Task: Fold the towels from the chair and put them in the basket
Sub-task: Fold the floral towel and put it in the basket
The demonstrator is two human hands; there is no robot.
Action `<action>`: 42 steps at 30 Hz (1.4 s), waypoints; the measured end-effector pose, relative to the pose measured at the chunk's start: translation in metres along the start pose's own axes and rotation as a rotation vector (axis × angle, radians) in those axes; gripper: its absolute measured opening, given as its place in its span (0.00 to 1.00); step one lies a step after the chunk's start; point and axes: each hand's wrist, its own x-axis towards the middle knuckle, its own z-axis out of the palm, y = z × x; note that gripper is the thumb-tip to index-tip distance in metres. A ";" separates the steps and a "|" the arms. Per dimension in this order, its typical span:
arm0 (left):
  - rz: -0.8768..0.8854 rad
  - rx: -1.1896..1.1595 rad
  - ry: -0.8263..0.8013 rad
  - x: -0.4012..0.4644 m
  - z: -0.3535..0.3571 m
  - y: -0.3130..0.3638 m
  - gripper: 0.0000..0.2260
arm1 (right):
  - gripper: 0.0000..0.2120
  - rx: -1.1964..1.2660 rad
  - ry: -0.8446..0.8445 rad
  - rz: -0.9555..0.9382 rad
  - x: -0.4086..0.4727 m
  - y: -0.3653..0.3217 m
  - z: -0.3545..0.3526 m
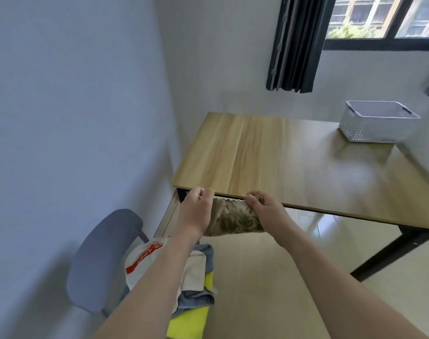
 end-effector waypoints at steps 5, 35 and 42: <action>0.009 0.115 -0.155 -0.021 0.008 0.048 0.19 | 0.16 0.021 0.039 -0.010 -0.017 -0.047 -0.038; 0.119 -0.373 -0.045 0.024 0.400 0.253 0.09 | 0.14 0.154 0.053 -0.067 0.156 0.027 -0.452; 0.059 -0.251 0.068 0.053 0.530 0.310 0.11 | 0.16 0.067 -0.109 0.037 0.227 0.070 -0.578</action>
